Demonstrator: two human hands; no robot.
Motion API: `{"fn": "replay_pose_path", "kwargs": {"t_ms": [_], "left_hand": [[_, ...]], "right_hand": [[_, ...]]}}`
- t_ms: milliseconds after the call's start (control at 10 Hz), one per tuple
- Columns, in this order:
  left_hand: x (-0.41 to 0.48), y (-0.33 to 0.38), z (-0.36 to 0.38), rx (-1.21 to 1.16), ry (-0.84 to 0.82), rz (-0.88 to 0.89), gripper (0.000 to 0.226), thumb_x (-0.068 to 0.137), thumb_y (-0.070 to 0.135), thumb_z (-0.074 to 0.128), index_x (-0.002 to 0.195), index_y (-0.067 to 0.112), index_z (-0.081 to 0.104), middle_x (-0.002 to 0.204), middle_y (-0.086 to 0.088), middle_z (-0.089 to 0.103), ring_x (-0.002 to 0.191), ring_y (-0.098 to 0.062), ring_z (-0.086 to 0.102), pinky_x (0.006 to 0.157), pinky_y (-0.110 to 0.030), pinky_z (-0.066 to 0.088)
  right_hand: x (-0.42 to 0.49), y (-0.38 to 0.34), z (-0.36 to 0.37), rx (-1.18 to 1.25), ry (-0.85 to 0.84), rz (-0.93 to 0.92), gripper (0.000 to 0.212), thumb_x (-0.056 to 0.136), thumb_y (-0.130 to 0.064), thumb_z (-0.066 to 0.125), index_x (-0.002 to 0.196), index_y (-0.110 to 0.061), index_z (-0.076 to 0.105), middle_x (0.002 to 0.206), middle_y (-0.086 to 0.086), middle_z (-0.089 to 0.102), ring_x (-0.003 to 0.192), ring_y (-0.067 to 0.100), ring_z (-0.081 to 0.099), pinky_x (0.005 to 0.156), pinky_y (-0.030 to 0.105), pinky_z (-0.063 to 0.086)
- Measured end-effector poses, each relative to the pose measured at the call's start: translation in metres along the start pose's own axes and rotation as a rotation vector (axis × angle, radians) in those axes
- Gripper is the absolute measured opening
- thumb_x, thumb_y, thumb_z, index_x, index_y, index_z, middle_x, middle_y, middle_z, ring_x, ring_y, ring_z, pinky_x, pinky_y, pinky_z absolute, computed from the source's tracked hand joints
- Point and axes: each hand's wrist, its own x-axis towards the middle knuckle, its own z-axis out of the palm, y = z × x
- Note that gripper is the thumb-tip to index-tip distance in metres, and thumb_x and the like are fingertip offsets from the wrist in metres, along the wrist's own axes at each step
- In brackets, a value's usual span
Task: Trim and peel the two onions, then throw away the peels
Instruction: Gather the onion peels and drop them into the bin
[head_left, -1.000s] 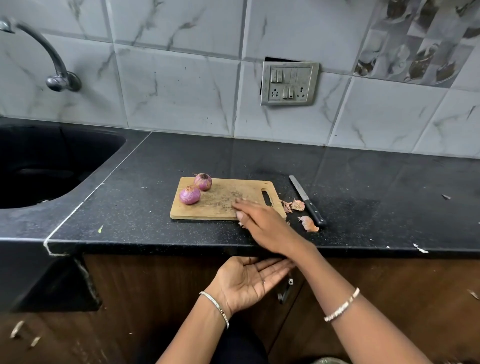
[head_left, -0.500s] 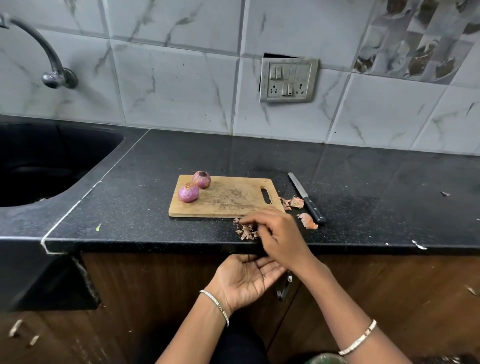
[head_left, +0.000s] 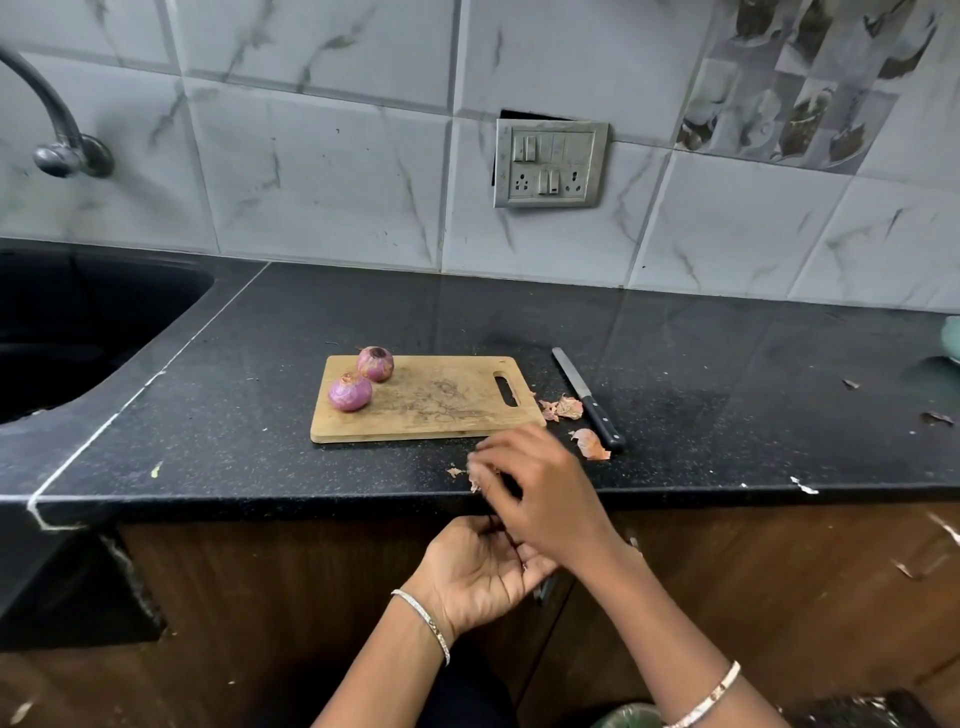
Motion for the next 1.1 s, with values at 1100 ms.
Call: {"fn": "replay_pose_path", "kwargs": {"t_ms": [1100], "left_hand": [[0.011,-0.016,0.013,-0.028,-0.156,0.001,0.054,0.097,0.015,0.041,0.130,-0.028,0.045,0.138,-0.047,0.044,0.125,-0.056,0.048,0.116,-0.056,0.032]], "right_hand": [[-0.006,-0.040,0.023,0.214,0.333,0.624,0.014,0.093,-0.016,0.059,0.088,-0.015,0.071,0.087,-0.008,0.064,0.088,0.012,0.059,0.078,0.029,0.046]]}}
